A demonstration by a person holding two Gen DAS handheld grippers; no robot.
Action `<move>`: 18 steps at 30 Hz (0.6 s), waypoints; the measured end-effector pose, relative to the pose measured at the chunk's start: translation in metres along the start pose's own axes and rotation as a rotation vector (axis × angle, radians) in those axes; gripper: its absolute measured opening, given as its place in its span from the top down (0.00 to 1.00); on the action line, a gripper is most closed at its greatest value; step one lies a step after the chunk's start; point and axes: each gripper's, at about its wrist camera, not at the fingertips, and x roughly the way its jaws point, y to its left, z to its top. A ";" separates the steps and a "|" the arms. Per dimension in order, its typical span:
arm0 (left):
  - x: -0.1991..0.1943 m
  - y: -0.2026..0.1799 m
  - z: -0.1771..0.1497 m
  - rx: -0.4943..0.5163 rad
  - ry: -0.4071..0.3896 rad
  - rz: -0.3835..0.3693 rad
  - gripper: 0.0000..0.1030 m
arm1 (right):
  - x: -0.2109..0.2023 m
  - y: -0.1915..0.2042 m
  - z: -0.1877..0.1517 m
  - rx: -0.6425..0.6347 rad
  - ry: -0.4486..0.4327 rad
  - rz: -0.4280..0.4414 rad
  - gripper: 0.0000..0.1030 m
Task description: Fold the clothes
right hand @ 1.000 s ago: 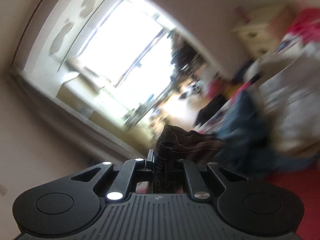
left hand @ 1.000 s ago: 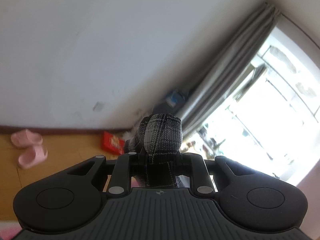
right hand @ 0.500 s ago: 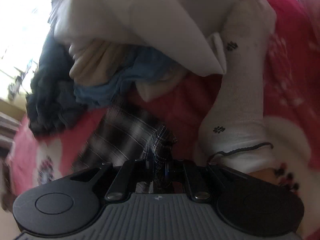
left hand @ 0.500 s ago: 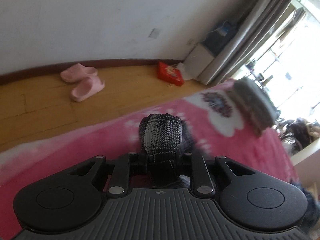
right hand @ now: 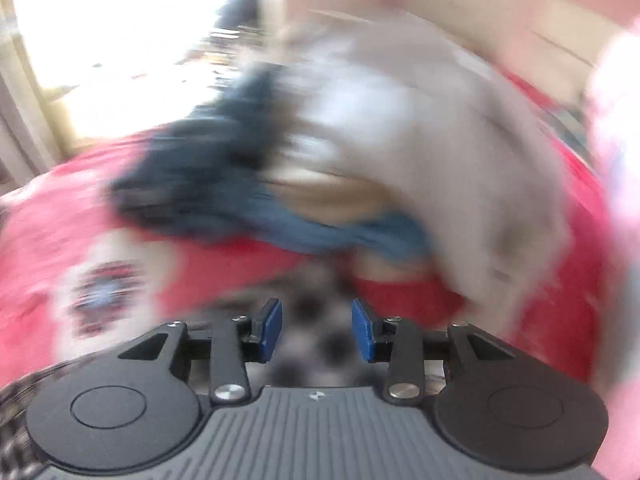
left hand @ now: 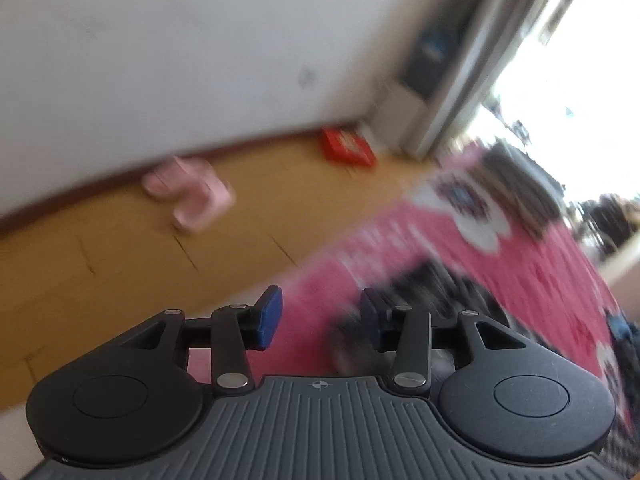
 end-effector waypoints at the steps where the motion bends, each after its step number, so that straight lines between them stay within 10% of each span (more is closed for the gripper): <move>1: -0.002 0.000 0.007 0.018 -0.024 0.015 0.58 | -0.002 0.030 -0.001 -0.057 -0.015 0.065 0.60; 9: 0.045 -0.122 0.022 0.623 0.091 -0.157 0.46 | 0.018 0.307 -0.093 -0.732 0.034 0.643 0.60; 18: 0.128 -0.236 -0.053 1.338 0.165 -0.333 0.46 | 0.074 0.434 -0.163 -1.186 -0.029 0.720 0.60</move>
